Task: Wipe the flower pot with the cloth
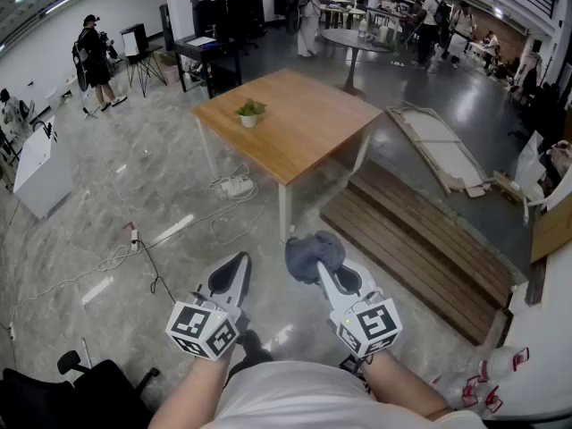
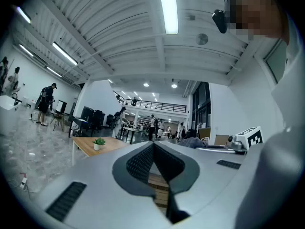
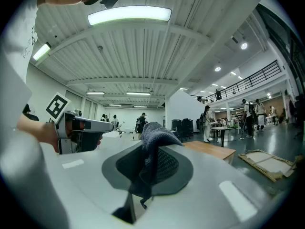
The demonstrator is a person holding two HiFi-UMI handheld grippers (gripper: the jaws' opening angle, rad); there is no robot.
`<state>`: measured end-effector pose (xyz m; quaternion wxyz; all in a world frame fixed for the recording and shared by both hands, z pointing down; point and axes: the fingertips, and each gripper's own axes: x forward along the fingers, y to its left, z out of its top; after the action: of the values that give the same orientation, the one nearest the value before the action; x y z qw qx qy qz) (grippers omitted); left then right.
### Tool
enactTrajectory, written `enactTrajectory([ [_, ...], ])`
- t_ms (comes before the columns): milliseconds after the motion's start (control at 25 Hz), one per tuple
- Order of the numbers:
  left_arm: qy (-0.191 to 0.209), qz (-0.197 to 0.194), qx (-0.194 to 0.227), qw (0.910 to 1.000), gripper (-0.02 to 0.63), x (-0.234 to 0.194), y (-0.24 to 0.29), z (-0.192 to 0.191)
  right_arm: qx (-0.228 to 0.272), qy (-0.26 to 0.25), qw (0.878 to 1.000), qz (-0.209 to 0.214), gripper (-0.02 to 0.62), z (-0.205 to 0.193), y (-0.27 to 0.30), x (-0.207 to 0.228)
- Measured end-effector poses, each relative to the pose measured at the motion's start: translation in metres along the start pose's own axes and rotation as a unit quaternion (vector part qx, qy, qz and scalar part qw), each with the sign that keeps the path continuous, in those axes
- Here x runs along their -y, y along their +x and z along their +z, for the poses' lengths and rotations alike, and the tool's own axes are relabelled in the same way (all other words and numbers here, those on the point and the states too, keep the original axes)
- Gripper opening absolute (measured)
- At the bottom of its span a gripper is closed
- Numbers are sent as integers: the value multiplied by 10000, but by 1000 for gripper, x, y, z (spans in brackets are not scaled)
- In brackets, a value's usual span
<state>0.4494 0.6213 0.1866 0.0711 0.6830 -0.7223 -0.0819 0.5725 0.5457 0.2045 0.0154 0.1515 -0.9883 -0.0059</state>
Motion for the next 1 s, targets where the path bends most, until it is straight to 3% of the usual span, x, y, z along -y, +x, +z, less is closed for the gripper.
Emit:
enactTrajectory([
  [560,-84,54,-104,9999,6,-26,6,-1,-35,59,10000,-11,34,2,21,-2],
  [1000,-13,112,-215,9997,6,-100,29,-8,-139,93,9999,-14,34,-11,96,-3],
])
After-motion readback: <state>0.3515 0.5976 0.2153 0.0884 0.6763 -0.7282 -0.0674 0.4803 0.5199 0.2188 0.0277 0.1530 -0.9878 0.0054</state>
